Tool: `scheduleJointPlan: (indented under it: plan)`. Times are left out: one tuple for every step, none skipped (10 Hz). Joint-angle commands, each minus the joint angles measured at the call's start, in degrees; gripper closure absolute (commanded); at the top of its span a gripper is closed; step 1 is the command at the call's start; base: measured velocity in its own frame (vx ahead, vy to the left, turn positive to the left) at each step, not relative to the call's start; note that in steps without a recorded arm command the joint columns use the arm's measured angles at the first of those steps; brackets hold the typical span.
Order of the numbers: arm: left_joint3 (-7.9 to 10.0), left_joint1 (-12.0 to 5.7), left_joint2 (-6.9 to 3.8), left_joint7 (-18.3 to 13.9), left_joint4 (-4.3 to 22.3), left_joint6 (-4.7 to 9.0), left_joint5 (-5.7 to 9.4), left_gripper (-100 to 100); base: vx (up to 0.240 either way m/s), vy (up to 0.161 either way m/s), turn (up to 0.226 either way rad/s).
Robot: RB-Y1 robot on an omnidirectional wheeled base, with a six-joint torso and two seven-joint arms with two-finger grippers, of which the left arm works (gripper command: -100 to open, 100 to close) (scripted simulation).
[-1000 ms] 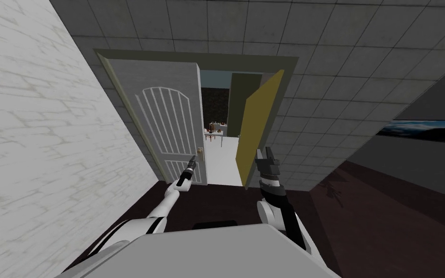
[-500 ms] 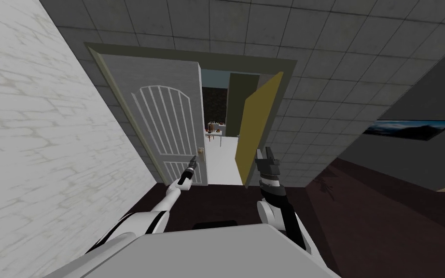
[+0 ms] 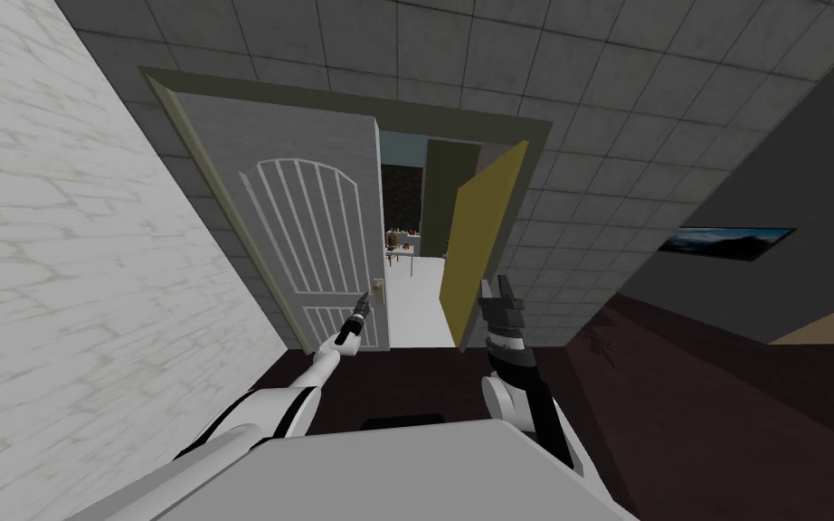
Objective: Push the door open
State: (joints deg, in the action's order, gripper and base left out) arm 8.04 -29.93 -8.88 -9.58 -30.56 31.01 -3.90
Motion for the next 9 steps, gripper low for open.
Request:
scheduleJointPlan:
  plan:
    - [0.11,-0.08,-0.06,0.1,0.2,0.15,0.06,-100,0.188,-0.002,-0.023]
    - [0.23,-0.03,-0.08,0.1,0.3,0.22,0.12,-100,0.211,-0.004,-0.025]
    - [0.35,0.02,-0.12,0.2,0.3,0.29,0.18,-100,0.204,0.002,-0.028]
    - [0.48,0.08,-0.15,0.3,0.4,0.37,0.25,-100,0.195,0.039,-0.028]
    - [0.60,0.13,-0.18,0.3,0.4,0.44,0.31,-100,0.223,0.011,-0.036]
    - [0.70,0.18,-0.20,0.4,0.5,0.50,0.36,-100,0.202,-0.013,-0.022]
    - [0.78,0.21,-0.22,0.4,0.5,0.55,0.40,-100,0.187,0.008,-0.017]
    - [0.73,0.17,-0.21,0.4,0.5,0.57,0.37,-100,0.085,0.008,-0.003]
    - [0.73,0.17,-0.21,0.4,0.5,0.57,0.37,100,-0.010,-0.002,0.005]
